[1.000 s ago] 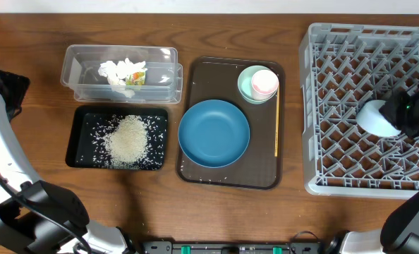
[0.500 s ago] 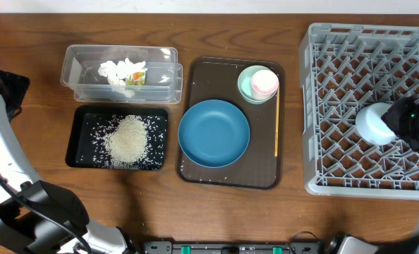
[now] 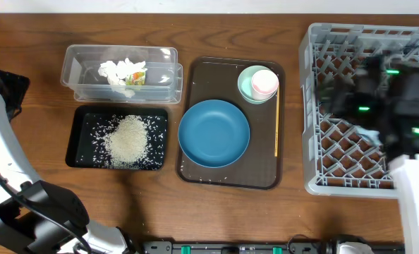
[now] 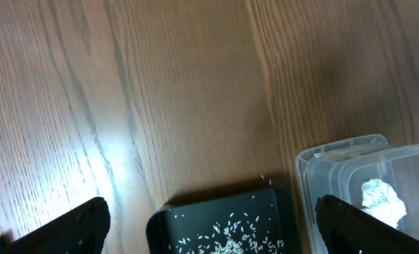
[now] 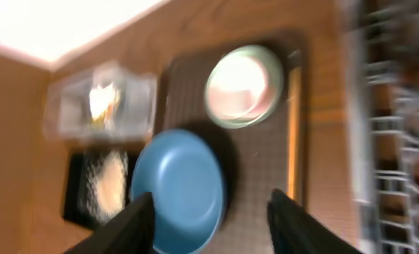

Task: Sort waste into correct bins and load items into the dishwasher rack
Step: 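Release the bowl and lift the right gripper from the rack, then move the right gripper to the blue plate and grasp its rim, then lift the blue plate and carry it into the rack's back corner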

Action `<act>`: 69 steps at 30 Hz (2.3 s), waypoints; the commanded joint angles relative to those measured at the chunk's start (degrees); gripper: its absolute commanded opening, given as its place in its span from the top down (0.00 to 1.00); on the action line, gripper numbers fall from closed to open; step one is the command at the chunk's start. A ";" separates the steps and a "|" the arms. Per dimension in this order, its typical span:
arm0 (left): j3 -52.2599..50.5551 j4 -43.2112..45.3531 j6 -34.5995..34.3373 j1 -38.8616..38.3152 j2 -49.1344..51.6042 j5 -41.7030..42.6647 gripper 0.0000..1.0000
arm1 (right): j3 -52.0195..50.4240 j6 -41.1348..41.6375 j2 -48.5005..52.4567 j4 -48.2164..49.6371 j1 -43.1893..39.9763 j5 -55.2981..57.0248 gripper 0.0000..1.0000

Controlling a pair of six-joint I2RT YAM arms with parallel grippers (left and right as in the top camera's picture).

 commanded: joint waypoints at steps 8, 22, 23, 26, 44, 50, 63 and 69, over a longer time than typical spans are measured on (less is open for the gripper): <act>0.13 -0.15 0.13 0.22 0.28 -0.33 0.05 | 0.24 -4.15 14.27 11.26 33.48 17.53 0.36; 0.13 -0.15 0.15 0.20 0.28 -0.33 0.05 | 2.19 -18.73 32.65 17.94 51.19 26.32 0.19; 0.13 -0.15 0.15 0.22 0.28 -0.33 0.05 | 2.19 -19.34 33.29 17.84 51.63 26.97 0.20; 0.13 -0.15 0.13 0.20 0.28 -0.33 0.05 | 2.19 -19.56 34.71 17.25 52.28 29.03 0.26; 0.13 -0.15 0.15 0.20 0.28 -0.33 0.05 | 2.16 -18.84 38.53 15.45 56.52 29.46 0.43; 0.13 -0.15 0.13 0.20 0.31 -0.33 0.05 | 2.19 -17.31 38.53 15.21 57.07 31.87 0.63; 0.13 -0.15 0.15 0.22 0.28 -0.33 0.05 | 8.00 -14.05 38.51 9.33 57.07 32.06 0.99; 0.13 -0.15 0.15 0.22 0.28 -0.33 0.05 | 17.46 -12.15 37.99 0.66 56.24 32.09 0.99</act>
